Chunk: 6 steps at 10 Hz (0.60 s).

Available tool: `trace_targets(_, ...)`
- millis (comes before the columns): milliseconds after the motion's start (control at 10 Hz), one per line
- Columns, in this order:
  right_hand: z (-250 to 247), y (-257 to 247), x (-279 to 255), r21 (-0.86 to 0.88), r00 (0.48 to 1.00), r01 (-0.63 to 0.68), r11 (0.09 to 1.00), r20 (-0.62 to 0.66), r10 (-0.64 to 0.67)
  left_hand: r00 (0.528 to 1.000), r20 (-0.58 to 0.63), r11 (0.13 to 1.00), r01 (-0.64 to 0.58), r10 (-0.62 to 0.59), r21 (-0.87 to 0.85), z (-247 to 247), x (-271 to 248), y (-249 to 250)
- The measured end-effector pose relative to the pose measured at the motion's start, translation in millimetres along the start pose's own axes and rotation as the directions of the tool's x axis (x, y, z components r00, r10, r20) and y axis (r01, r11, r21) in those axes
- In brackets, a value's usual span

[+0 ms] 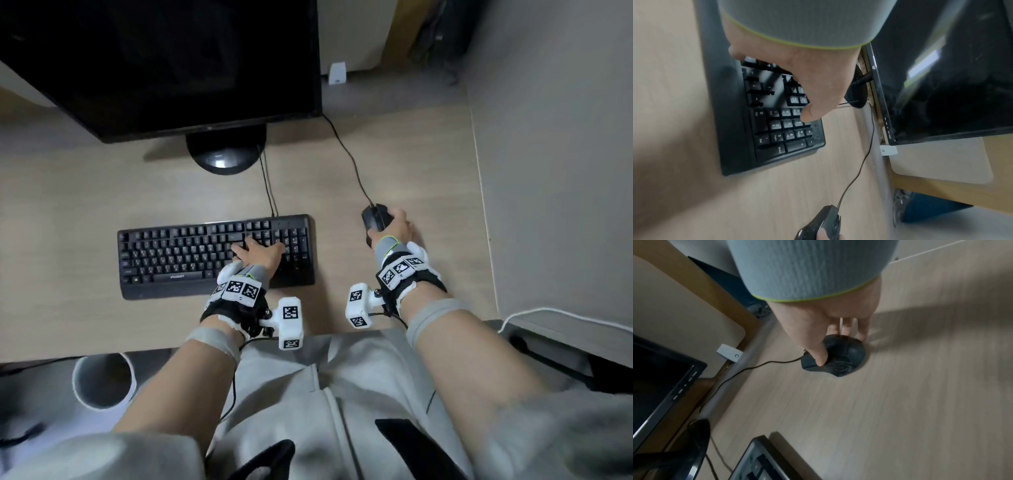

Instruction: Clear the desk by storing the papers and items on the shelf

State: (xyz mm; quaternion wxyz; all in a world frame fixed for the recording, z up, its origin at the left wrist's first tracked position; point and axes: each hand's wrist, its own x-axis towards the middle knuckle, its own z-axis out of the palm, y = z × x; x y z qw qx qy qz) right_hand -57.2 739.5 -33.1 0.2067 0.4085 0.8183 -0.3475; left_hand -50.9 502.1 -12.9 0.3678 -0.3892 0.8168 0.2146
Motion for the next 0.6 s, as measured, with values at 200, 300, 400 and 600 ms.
trace_targets(200, -7, 16, -16, -0.024, 0.992, -0.097, 0.995, 0.078, 0.099, 0.997, 0.075, 0.993, 0.021, -0.013, -0.118, 15, -12, 9)
trace_targets(300, -2, 19, -21, -0.004, 0.989, -0.115, 0.993, 0.09, 0.114, 0.996, 0.083, 0.982, -0.005, 0.021, -0.191, 18, -14, 6)
trace_targets(400, -2, 12, -30, 0.02, 0.987, -0.139, 0.99, 0.089, 0.137, 0.99, 0.129, 0.955, -0.022, 0.063, -0.294, 14, -12, -3)
trace_targets(600, 4, -20, -60, 0.057, 0.998, 0.025, 0.998, -0.05, -0.022, 0.96, 0.067, 0.822, -0.196, 0.272, -0.534, -19, -18, -18)
